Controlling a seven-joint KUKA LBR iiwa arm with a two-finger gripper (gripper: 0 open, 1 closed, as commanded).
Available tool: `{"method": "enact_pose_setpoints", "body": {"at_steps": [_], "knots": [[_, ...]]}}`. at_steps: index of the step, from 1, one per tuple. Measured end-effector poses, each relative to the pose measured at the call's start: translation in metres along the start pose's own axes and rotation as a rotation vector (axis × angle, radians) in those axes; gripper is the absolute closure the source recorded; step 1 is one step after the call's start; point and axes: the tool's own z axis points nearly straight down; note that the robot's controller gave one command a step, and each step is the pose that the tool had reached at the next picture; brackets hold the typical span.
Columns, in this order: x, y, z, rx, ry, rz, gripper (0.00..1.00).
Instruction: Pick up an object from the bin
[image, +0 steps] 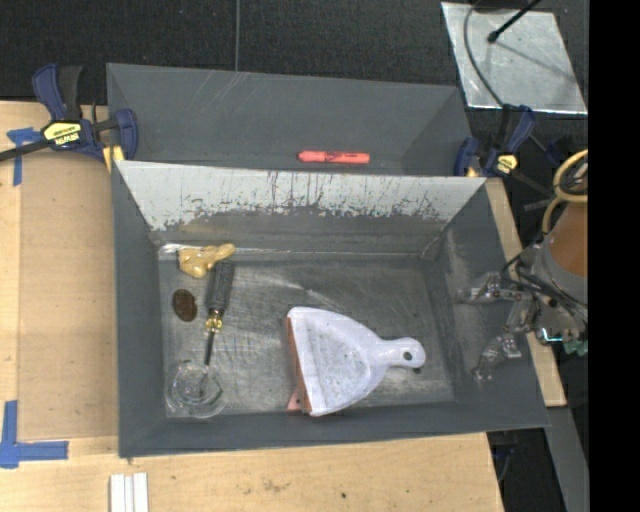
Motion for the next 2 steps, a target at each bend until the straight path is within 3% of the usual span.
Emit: {"method": "enact_pose_setpoints", "body": {"at_steps": [1,2], "knots": [[-0.002,0.001,-0.004,0.002,-0.008,-0.003,0.00],[-0.010,0.026,0.043,0.004,-0.015,-0.007,0.00]]}}
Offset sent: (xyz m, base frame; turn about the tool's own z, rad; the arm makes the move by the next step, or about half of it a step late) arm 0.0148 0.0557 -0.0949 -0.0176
